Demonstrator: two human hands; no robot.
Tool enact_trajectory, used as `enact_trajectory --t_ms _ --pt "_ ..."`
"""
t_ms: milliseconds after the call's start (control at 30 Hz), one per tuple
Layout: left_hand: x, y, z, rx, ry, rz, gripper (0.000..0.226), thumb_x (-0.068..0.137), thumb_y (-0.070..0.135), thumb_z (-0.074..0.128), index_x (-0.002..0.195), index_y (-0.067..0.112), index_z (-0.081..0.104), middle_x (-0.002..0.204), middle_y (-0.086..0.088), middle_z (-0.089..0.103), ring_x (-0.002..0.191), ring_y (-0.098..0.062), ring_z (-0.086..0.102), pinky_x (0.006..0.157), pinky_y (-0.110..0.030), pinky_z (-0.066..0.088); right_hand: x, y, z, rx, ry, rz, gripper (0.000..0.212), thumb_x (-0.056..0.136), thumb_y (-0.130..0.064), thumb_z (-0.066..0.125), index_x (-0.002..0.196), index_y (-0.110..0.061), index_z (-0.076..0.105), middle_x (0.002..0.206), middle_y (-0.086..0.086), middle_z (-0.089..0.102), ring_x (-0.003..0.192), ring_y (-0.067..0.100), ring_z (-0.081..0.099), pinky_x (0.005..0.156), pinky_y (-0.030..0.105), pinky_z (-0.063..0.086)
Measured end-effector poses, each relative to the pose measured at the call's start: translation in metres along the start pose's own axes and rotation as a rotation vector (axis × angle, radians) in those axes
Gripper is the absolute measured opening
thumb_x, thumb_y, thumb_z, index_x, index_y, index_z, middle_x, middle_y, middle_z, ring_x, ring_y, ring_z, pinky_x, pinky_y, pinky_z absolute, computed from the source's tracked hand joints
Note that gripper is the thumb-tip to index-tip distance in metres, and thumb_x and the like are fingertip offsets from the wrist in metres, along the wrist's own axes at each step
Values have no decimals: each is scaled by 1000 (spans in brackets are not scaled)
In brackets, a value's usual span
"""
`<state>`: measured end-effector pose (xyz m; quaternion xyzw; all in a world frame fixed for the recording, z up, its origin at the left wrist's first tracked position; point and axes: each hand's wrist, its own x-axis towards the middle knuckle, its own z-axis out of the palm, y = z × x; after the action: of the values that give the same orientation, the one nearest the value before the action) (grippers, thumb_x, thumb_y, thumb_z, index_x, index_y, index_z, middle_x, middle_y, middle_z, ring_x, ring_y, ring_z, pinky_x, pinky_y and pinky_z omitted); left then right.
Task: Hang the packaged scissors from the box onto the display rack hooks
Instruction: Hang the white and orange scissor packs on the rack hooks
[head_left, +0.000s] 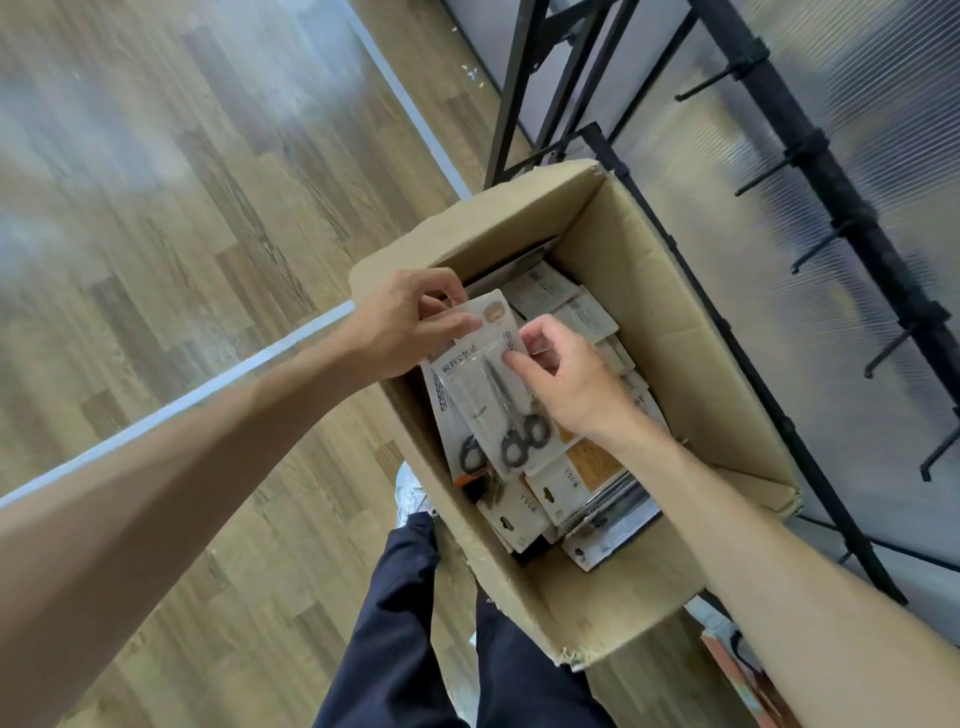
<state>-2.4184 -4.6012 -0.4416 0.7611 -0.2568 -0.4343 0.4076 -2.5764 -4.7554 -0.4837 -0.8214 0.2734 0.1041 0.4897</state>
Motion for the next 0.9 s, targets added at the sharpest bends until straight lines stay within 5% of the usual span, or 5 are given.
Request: enact_trajectory --t_ms 100,333,600,800,900 --pt "2 -7 0 -120 -11 -113 21 89 23 71 102 6 66 95 -12 75 90 -22 72 72 -37 62 1 7 3 52 40 75 13 98 -42 58 100 -30 55 96 -8 68 91 9 65 82 41 56" --pt "4 -18 -3 -186 -35 -189 26 97 -1 53 116 14 63 102 -10 74 98 -17 72 76 -36 62 -6 31 1 164 157 258 11 98 -33 59 99 -23 56 94 -4 71 86 13 69 75 40 59" --pt "-31 28 -19 59 191 -47 26 98 9 55 114 27 65 94 -8 72 84 -29 71 66 -50 59 -61 -9 -50 106 354 276 14 100 -30 58 101 -16 55 91 -6 69 76 6 64 52 11 43" --pt "-78 103 -44 77 121 107 29 97 11 59 121 26 63 110 -3 70 94 -18 70 65 -31 57 -132 -90 -102 30 503 243 19 100 -35 57 102 -17 55 88 -12 66 75 1 63 53 15 46" --pt "-98 142 -50 92 70 175 29 97 10 59 113 34 63 109 -9 71 94 -21 71 66 -41 61 -166 -115 -121 48 598 231 17 99 -35 58 99 -19 54 88 -10 67 75 2 63 56 18 46"
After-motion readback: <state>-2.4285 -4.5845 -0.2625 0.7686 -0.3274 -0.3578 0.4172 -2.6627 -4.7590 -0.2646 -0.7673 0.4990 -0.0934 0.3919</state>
